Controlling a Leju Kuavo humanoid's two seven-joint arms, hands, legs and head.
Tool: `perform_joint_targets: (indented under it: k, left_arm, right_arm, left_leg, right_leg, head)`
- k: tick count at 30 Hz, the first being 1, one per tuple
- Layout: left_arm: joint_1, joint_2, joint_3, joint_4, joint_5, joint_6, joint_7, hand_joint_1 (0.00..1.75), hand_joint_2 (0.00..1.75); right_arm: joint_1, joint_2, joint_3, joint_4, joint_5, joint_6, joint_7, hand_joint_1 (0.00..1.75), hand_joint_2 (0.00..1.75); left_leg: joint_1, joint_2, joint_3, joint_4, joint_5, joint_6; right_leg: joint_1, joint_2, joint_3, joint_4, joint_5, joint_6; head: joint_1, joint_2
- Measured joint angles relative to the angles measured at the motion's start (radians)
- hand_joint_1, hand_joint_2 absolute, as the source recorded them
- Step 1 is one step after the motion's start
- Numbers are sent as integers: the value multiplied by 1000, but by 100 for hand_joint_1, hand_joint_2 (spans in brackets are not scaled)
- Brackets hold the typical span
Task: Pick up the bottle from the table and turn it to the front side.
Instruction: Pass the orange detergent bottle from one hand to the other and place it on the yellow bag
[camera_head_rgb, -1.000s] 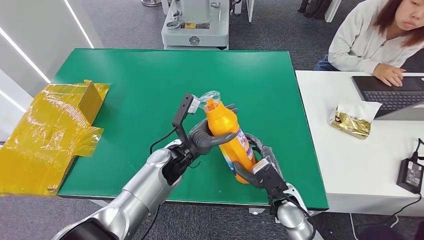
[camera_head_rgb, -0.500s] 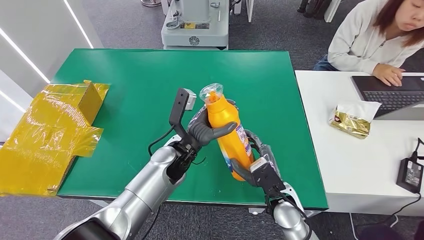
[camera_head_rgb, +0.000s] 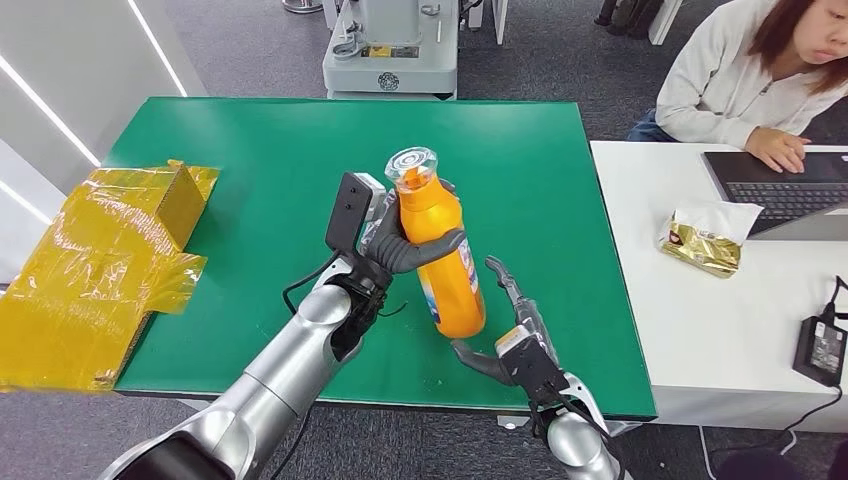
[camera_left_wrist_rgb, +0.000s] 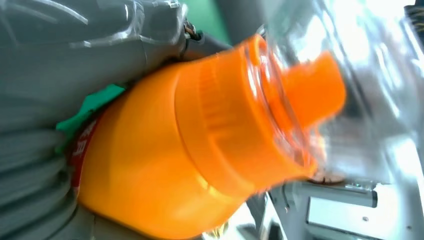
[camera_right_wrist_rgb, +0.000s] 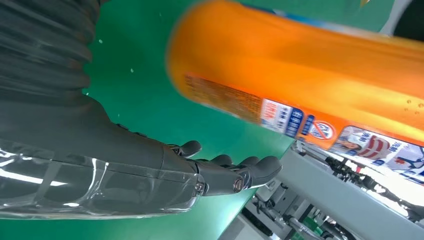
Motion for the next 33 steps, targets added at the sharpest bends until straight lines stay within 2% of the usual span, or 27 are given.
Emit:
perform_joint_targets:
  k: [2, 3, 4, 6, 9, 11, 13, 15, 18, 21, 26, 33]
  left_arm:
    - [-1, 1, 0, -1, -6, 4, -1, 175, 175]
    - [-13, 12, -7, -6, -73, 53, -9, 175, 175]
    - [-29, 26, -14, -12, -156, 109, -17, 175, 175]
    - [-100, 83, -38, -28, -429, 266, -15, 175, 175]
    - [-162, 135, -50, -34, -630, 347, 20, 175, 175]
    - [-175, 144, -65, -31, -762, 419, 77, 175, 175]
    - [-207, 158, -94, -18, -960, 502, 163, 175, 175]
    - [-253, 176, -130, 10, -1192, 547, 267, 175, 175]
    - [-309, 211, -186, 68, -1478, 547, 403, 175, 175]
    - [-327, 247, -231, 129, -1611, 518, 476, 175, 175]
    - [-305, 306, -254, 220, -1673, 470, 561, 175, 175]
    - [-208, 397, -251, 300, -1668, 468, 641, 175, 175]
  right_arm:
    - [0, 0, 0, -1, 0, 1, 0, 0, 175]
    - [2, 0, 0, -7, -1, 7, 0, 0, 175]
    - [5, 0, -1, -15, -2, 14, 0, 0, 175]
    - [9, 0, -6, -43, -4, 37, 2, 0, 175]
    - [8, 0, -11, -61, -4, 47, 3, 0, 175]
    - [6, -1, -11, -61, -5, 49, 2, 0, 175]
    - [-3, -2, -11, -59, -13, 51, -1, 0, 175]
    - [-17, -4, -11, -55, -25, 52, -5, 0, 175]
    - [-27, -8, -10, -50, -35, 50, -13, 0, 175]
    - [-26, -13, -10, -50, -37, 50, -22, 0, 175]
    - [-9, -20, -11, -61, -38, 51, -34, 0, 175]
    - [44, -31, -32, -98, -62, 66, -41, 0, 175]
  left_leg:
    - [0, 0, 0, 0, 0, 0]
    - [0, 0, 0, 0, 0, 0]
    - [0, 0, 0, 0, 0, 0]
    - [0, 0, 0, 0, 0, 0]
    - [0, 0, 0, 0, 0, 0]
    - [0, 0, 0, 0, 0, 0]
    - [0, 0, 0, 0, 0, 0]
    - [0, 0, 0, 0, 0, 0]
    - [0, 1, 1, 0, 0, 0]
    - [0, 3, 2, 0, 0, -1]
    - [0, 4, 2, -1, 0, -1]
    - [0, 4, 2, -2, 0, -2]
  right_leg:
    - [0, 0, 0, 0, 0, 0]
    - [0, 0, 0, 0, 0, 0]
    - [0, 0, 0, 0, 0, 0]
    - [0, 0, 0, 1, 0, 0]
    - [0, 0, 0, 1, 0, 0]
    - [0, 0, 0, 1, 0, 0]
    - [0, 0, 0, 1, 0, 0]
    - [0, 0, 0, 1, 0, 0]
    - [0, 1, 0, 1, 0, 0]
    - [0, 3, 0, 1, 0, -1]
    - [0, 4, 0, 1, 0, -1]
    - [0, 5, 0, 1, -1, -1]
  head:
    - [0, 0]
    - [0, 0]
    - [0, 0]
    - [0, 0]
    - [0, 0]
    - [0, 0]
    - [0, 0]
    - [0, 0]
    - [0, 0]
    - [0, 0]
    - [0, 0]
    - [0, 0]
